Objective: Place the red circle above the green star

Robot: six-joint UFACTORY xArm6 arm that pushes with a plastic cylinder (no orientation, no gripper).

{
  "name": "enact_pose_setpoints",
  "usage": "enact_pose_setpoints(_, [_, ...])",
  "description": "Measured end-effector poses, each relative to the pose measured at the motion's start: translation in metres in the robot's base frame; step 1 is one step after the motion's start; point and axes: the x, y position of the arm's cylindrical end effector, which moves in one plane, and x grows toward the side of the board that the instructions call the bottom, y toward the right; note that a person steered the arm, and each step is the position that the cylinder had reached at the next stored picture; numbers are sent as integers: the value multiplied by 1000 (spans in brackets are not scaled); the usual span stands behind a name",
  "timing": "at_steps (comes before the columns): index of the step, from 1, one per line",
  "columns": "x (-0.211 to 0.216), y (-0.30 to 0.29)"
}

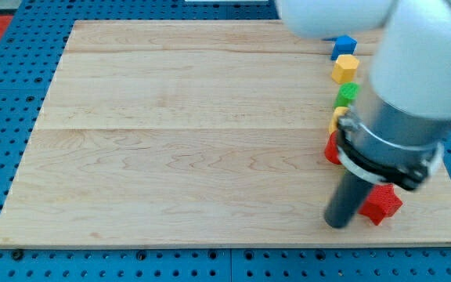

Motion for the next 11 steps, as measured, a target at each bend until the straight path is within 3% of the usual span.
enact_pose_setpoints(2, [-76,-23])
enact_pose_setpoints(7, [-89,26])
enact_pose_setpoints(8, [-103,-16])
enact_pose_setpoints(9, [-139,-11])
enact_pose_setpoints(11, [-138,30])
